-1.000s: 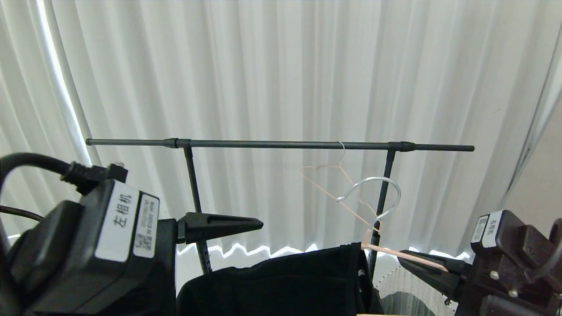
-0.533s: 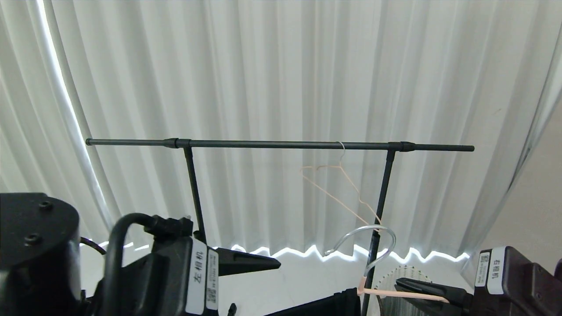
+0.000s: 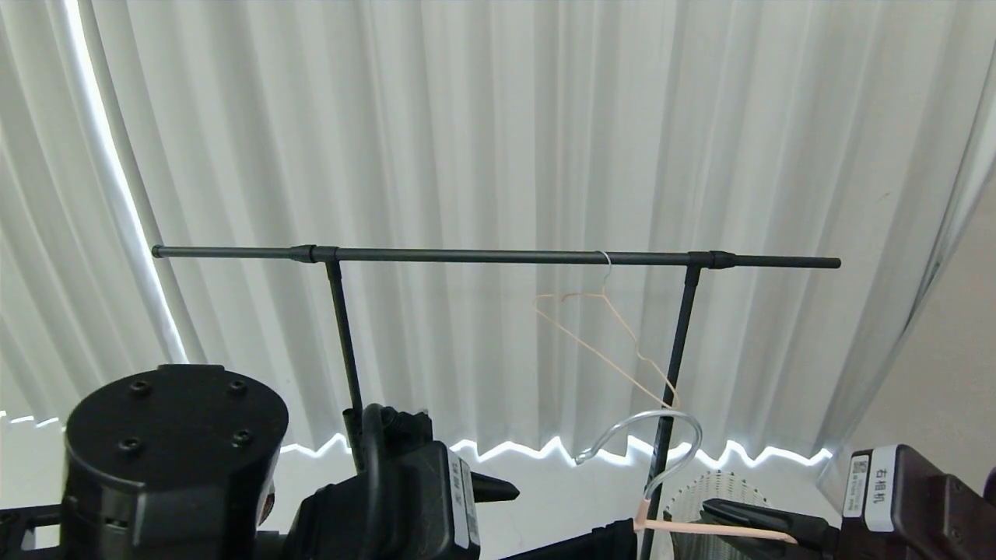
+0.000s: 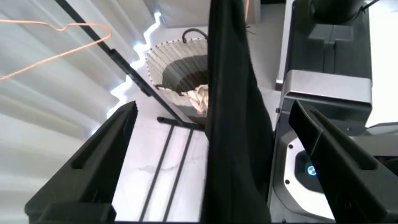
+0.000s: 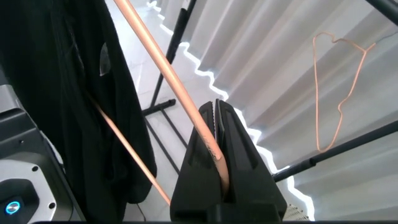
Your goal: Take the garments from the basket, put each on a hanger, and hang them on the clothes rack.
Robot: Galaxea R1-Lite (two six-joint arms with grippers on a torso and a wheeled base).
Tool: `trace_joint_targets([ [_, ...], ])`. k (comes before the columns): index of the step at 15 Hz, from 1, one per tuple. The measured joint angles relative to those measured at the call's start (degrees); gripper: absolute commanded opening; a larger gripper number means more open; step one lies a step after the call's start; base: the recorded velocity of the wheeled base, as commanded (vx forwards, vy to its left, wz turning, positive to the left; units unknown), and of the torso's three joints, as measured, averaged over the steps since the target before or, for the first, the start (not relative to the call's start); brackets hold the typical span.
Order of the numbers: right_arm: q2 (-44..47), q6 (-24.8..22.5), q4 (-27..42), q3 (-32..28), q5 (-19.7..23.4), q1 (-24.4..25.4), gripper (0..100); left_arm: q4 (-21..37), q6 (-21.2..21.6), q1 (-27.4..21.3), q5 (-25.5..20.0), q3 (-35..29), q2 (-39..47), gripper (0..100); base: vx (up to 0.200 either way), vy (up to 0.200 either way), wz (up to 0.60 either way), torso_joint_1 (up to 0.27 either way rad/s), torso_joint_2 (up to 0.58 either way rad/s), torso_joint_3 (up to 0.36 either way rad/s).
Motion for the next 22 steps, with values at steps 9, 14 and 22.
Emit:
trace_joint_targets([
  [9,-0.37,0.05,-1.16,-0.09,-0.01,0.63,0,-0.11,-0.05,0.50,0.01,0.21,1.27,0,0.000,0.000,0.00,0.000,0.00,0.000],
  [14,-1.99,0.02,-1.27,0.16,-0.22,0.66,100,0.11,-0.11,0.91,0.09,0.16,1.32,0,0.000,0.000,0.00,0.000,0.00,0.000],
  [22,-3.78,0.27,-0.90,1.87,-3.97,0.57,100,-7.17,9.56,6.12,6.22,1.18,0.99,0,0.000,0.000,0.00,0.000,0.00,0.000],
])
